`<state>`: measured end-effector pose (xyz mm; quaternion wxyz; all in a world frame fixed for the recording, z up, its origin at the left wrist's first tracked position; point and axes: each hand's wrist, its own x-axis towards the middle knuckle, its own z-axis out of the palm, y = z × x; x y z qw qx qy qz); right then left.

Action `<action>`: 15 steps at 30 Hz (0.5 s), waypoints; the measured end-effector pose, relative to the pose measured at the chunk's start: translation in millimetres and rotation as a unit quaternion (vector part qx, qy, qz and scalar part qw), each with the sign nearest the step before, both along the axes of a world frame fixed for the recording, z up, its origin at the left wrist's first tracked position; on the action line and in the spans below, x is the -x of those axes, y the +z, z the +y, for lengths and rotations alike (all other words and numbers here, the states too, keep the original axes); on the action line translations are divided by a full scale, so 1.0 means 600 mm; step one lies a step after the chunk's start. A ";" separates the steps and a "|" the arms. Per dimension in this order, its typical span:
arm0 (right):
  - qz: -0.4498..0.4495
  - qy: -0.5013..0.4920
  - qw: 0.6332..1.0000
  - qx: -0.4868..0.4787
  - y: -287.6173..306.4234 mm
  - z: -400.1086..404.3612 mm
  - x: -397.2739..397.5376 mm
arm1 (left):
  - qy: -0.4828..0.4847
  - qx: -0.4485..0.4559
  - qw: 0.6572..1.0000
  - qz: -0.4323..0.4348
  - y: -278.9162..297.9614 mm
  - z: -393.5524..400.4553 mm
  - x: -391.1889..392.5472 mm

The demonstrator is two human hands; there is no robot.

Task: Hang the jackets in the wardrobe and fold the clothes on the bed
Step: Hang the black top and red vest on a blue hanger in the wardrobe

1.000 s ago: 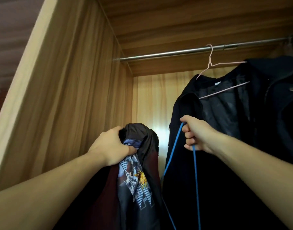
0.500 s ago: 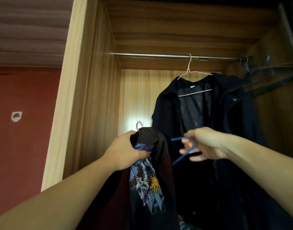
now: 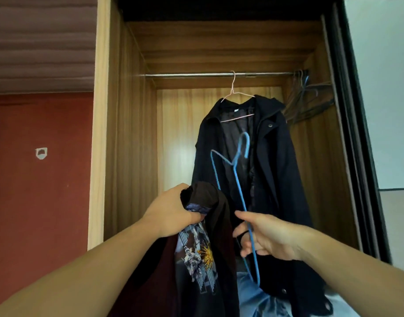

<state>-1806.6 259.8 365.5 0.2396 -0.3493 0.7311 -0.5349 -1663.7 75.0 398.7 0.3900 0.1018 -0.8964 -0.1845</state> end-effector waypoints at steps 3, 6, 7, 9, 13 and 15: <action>-0.033 -0.061 0.996 0.060 -0.033 0.035 -0.018 | 0.004 -0.005 1.000 -0.026 -0.024 0.052 -0.020; -0.026 -0.069 0.996 0.045 -0.063 0.083 -0.029 | -0.002 -0.012 0.999 -0.035 -0.043 0.087 -0.042; -0.018 -0.063 0.997 0.028 -0.068 0.099 -0.032 | -0.003 -0.014 0.999 -0.035 -0.046 0.095 -0.048; 0.007 -0.064 0.998 0.020 -0.065 0.129 -0.043 | -0.007 -0.023 0.999 -0.035 -0.049 0.108 -0.057; 0.073 -0.035 0.995 0.054 -0.040 0.147 -0.079 | -0.042 -0.041 0.998 -0.034 -0.056 0.129 -0.059; 0.076 -0.005 0.996 0.040 -0.043 0.140 -0.097 | -0.066 -0.046 0.996 -0.038 -0.066 0.137 -0.061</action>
